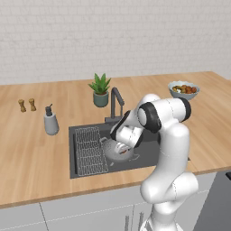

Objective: Put the colander in the sink, put the orange in the colander, and turn on the sink faucet and pour water over the colander.

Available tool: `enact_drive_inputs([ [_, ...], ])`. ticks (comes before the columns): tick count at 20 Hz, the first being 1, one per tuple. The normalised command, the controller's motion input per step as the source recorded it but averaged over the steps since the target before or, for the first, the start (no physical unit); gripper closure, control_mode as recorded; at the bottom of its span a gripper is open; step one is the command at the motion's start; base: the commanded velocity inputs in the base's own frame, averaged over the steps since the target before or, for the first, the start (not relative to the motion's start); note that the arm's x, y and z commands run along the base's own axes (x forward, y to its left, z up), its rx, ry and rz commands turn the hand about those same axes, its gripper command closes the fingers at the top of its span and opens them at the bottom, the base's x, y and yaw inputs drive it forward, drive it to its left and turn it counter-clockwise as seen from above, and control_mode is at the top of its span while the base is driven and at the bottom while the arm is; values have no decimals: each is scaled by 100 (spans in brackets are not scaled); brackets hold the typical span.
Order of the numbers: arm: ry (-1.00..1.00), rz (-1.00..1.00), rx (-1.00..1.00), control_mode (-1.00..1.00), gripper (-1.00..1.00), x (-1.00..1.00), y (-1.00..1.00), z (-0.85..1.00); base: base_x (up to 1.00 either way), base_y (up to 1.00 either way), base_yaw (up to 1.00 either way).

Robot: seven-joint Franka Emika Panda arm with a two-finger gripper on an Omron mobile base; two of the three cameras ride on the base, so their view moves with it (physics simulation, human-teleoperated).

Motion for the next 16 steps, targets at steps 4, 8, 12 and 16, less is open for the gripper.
enact_drive_inputs([
  [4,0,0,0,-100,-100,0,0,0,0,0,0],
  [8,0,0,0,-100,-100,0,0,0,0,0,0],
  [12,0,0,0,-100,-100,0,0,0,0,0,0],
  [16,0,0,0,-100,-100,0,12,0,0,0,0],
])
